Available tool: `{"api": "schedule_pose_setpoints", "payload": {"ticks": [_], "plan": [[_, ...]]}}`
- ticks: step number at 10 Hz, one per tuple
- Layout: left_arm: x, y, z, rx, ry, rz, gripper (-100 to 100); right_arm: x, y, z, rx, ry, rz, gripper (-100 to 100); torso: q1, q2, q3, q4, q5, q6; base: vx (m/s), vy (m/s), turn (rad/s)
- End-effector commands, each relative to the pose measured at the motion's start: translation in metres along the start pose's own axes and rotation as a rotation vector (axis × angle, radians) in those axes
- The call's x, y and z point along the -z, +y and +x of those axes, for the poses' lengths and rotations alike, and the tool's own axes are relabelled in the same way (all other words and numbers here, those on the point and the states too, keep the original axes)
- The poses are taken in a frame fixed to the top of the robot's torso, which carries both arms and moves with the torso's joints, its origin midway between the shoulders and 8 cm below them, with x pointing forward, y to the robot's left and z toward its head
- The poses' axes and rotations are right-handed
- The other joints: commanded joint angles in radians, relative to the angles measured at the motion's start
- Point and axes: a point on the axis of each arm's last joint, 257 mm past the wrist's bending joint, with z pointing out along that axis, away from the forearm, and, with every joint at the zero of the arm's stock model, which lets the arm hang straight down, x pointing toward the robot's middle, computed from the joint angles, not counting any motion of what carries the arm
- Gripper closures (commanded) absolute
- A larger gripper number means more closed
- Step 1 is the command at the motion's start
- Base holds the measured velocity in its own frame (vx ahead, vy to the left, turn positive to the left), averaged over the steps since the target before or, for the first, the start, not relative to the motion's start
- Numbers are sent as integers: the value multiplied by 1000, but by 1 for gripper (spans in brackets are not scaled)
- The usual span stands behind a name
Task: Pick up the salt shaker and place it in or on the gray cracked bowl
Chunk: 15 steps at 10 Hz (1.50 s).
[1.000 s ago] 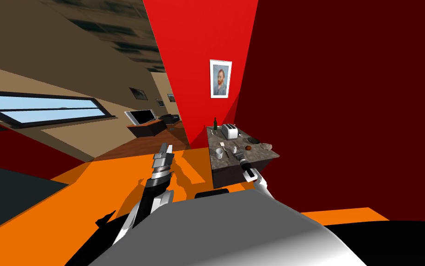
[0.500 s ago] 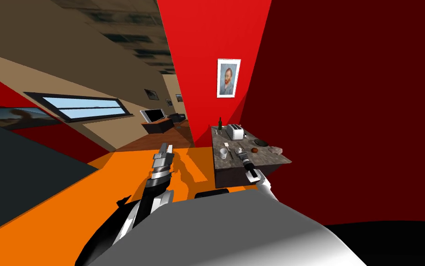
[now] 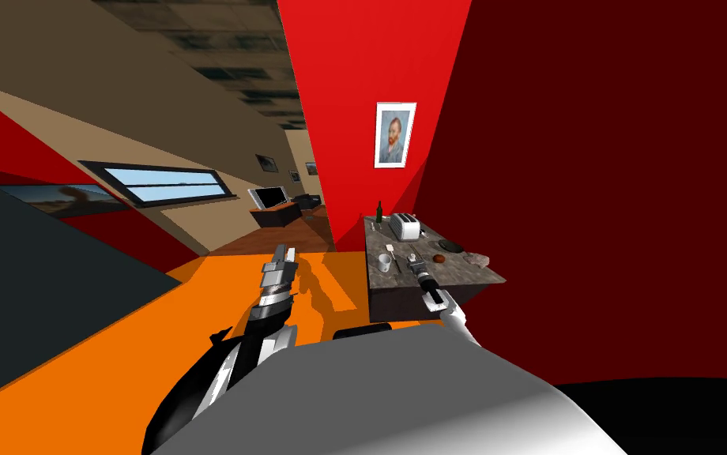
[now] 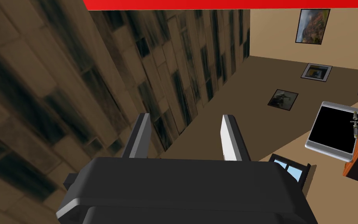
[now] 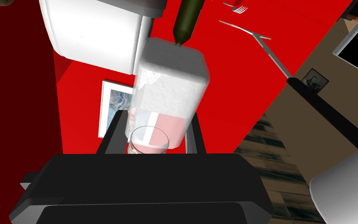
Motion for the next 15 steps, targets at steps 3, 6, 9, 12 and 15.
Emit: {"api": "schedule_pose_setpoints", "payload": {"ticks": [3,6,9,12,15], "plan": [[0,0,0,0,0,0,0,0,0,0,0,0,0,0,0,0,0,0,0,0,0,0,0],[0,0,0,0,0,0,0,-4,38,-9,2,-15,-67,100,-1,0,0,0,0,2,13,-7,-263],[0,0,0,0,0,0,0,-6,51,-12,2,-23,-92,100,-1,-1,-1,-1,-1,1,14,-7,-149],[0,0,0,0,0,0,0,-9,50,-14,6,-18,-99,100,-2,5,2,-1,-2,0,-92,-21,45],[0,0,0,0,0,0,0,-15,41,-11,9,9,-91,100,-13,14,5,-2,-5,3,-181,-126,73]]}}
